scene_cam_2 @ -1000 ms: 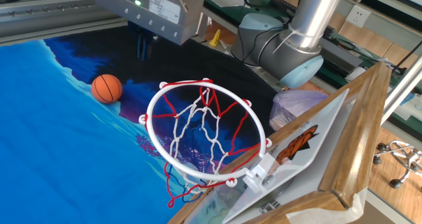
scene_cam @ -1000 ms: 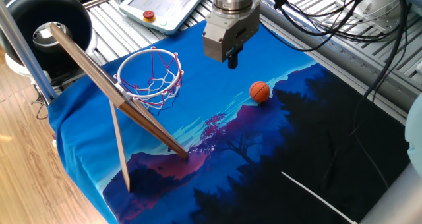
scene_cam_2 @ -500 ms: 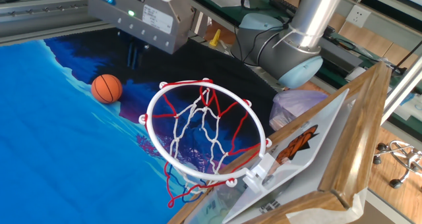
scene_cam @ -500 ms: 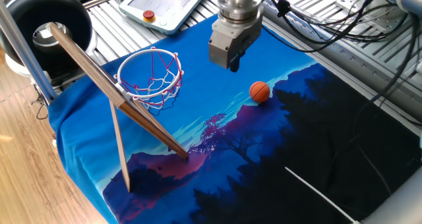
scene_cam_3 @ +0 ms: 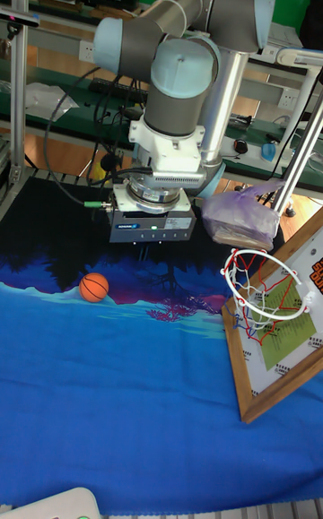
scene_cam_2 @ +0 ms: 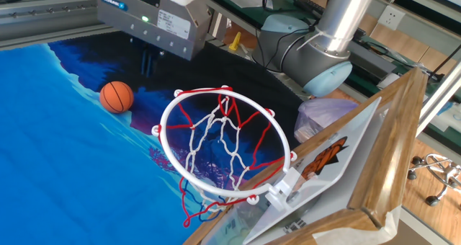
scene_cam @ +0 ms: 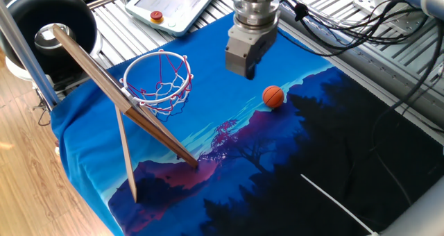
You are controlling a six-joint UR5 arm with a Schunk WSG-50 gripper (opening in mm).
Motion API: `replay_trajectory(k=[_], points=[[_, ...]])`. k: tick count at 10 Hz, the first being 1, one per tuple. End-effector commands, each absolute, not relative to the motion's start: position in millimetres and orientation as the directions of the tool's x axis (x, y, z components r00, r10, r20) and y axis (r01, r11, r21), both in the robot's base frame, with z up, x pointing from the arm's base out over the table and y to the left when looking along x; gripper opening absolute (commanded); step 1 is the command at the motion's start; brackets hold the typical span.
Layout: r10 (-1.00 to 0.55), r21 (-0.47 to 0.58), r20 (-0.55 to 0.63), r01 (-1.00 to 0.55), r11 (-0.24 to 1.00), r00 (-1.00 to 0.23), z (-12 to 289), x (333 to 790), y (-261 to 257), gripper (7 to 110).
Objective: Grab a basketball, release it and shoot it into the basket
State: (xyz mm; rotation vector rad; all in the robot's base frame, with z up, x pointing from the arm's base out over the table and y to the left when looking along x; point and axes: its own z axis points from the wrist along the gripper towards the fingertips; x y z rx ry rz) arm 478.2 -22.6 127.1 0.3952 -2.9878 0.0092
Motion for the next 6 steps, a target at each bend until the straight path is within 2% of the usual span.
replay_trajectory(k=[1, 2, 3, 6], points=[[-0.195, -0.032, 0.254, -0.21, 0.977, -0.947, 133.9, 448.3, -39.1, 7], [-0.19, 0.011, 0.223, -0.192, 0.981, -0.956, 131.9, 453.5, -26.1, 7], [-0.194, -0.004, 0.202, -0.199, 0.98, -0.96, 130.7, 459.5, -29.2, 7], [-0.284, 0.106, 0.133, -0.272, 0.957, -0.949, 129.2, 469.6, -2.1, 7]])
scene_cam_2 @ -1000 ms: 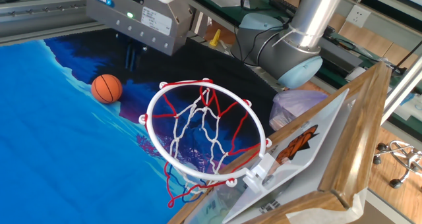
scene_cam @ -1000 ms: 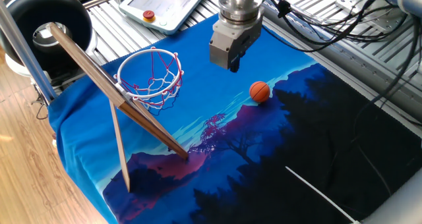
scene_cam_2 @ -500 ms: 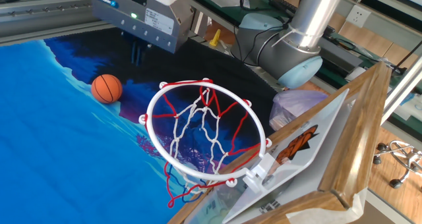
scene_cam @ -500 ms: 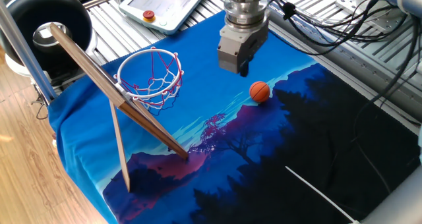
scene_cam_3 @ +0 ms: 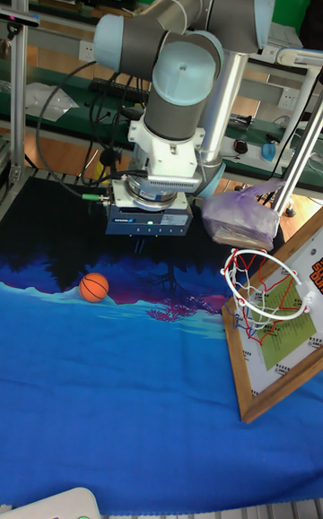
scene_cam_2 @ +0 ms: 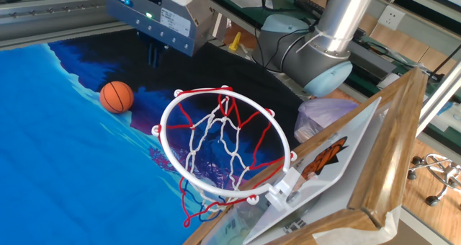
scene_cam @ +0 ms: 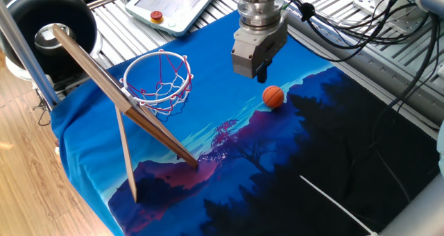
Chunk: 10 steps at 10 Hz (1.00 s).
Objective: Grab a basketball, release it and shoot it into the basket
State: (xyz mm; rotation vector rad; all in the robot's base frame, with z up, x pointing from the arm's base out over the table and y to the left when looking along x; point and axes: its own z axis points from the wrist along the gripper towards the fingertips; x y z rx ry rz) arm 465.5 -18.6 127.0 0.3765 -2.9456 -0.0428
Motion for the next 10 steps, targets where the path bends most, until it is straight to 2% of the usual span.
replay_trajectory(k=[1, 2, 3, 5, 6, 7, 8, 9, 10], points=[[-0.373, 0.186, 0.022, -0.363, 0.913, -0.928, 114.1, 488.5, -12.4, 7], [-0.409, 0.151, -0.006, -0.405, 0.902, -0.913, 93.3, 500.8, -43.6, 7], [-0.426, 0.087, 0.057, -0.42, 0.903, -0.903, 70.3, 495.7, -83.9, 7], [-0.464, 0.082, 0.104, -0.458, 0.885, -0.88, 38.5, 480.7, -120.0, 7], [-0.497, 0.145, 0.039, -0.487, 0.861, -0.867, 46.2, 487.5, -98.9, 7], [-0.53, 0.242, -0.053, -0.525, 0.816, -0.847, 64.7, 494.1, -67.1, 44], [-0.557, 0.267, -0.113, -0.565, 0.781, -0.823, 82.3, 501.0, -58.3, 44], [-0.618, 0.238, -0.133, -0.63, 0.739, -0.775, 86.4, 506.7, -74.0, 44], [-0.618, 0.19, -0.101, -0.625, 0.757, -0.78, 80.4, 506.6, -94.3, 44]])
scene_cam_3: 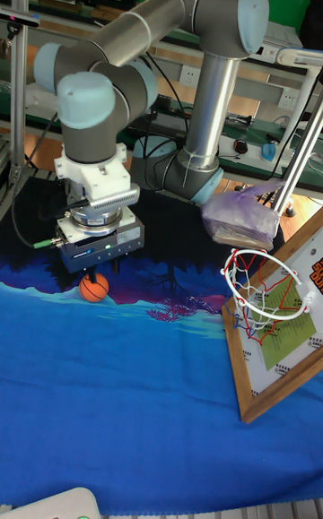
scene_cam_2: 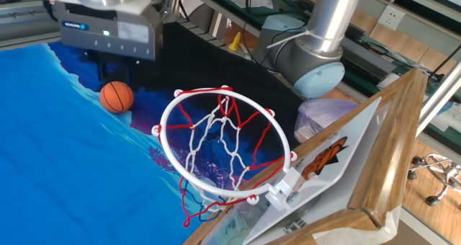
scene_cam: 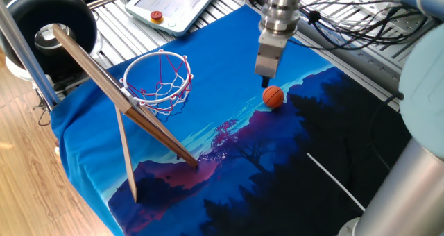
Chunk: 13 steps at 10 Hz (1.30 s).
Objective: Grab a basketball, release it and shoot it into the basket
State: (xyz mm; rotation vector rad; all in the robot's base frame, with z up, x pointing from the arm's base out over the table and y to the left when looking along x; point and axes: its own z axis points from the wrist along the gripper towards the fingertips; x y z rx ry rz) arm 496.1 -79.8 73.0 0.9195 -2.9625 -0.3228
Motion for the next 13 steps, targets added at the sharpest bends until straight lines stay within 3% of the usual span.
replay_trajectory(k=[1, 3, 5, 9, 11, 12, 13], points=[[-0.639, 0.162, -0.004, -0.631, 0.759, -0.769, 71.1, 487.3, -121.4, 110], [-0.658, 0.158, -0.025, -0.653, 0.74, -0.752, 49.2, 485.6, -123.6, 110], [-0.633, 0.201, -0.06, -0.63, 0.75, -0.772, 47.0, 488.2, -106.9, 110], [-0.617, 0.23, -0.022, -0.604, 0.763, -0.787, 3.5, 484.1, -87.5, 110], [-0.611, 0.234, -0.002, -0.594, 0.769, -0.792, 6.3, 478.8, -88.7, 110], [-0.602, 0.235, 0.005, -0.584, 0.777, -0.798, 7.8, 477.1, -88.8, 88], [-0.599, 0.237, 0.009, -0.58, 0.779, -0.801, 8.2, 476.3, -88.9, 88]])
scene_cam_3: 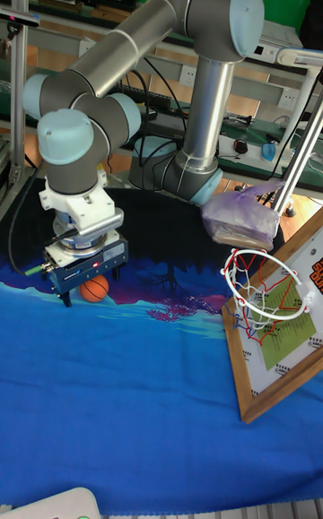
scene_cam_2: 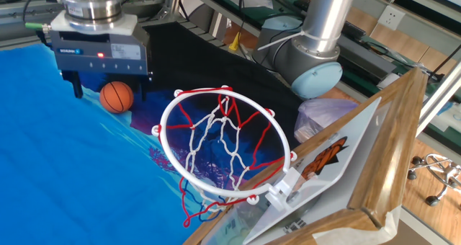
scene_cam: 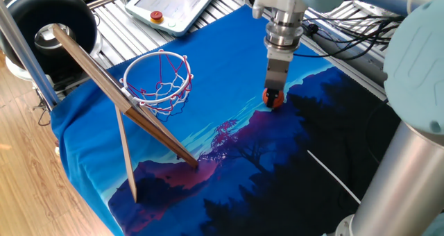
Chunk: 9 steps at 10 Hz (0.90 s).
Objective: Grab a basketball, release it and shoot it into the basket
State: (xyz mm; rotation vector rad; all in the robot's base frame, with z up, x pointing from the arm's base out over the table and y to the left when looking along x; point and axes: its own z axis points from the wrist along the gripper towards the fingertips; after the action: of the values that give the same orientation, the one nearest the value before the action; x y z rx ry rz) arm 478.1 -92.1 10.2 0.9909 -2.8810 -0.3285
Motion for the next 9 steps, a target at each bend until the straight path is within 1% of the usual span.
replay_trajectory(k=[1, 2, 5, 6, 9], points=[[-0.598, 0.238, 0.021, -0.577, 0.781, -0.801, 8.1, 474.1, -90.4, 88], [-0.59, 0.237, 0.046, -0.565, 0.79, -0.806, 8.1, 469.5, -93.8, 88], [-0.582, 0.234, 0.054, -0.556, 0.797, -0.812, 6.4, 469.1, -95.0, 88], [-0.579, 0.233, 0.05, -0.554, 0.799, -0.814, 5.6, 470.6, -94.6, 66], [-0.577, 0.254, 0.026, -0.552, 0.794, -0.817, 2.6, 474.4, -86.5, 66]])
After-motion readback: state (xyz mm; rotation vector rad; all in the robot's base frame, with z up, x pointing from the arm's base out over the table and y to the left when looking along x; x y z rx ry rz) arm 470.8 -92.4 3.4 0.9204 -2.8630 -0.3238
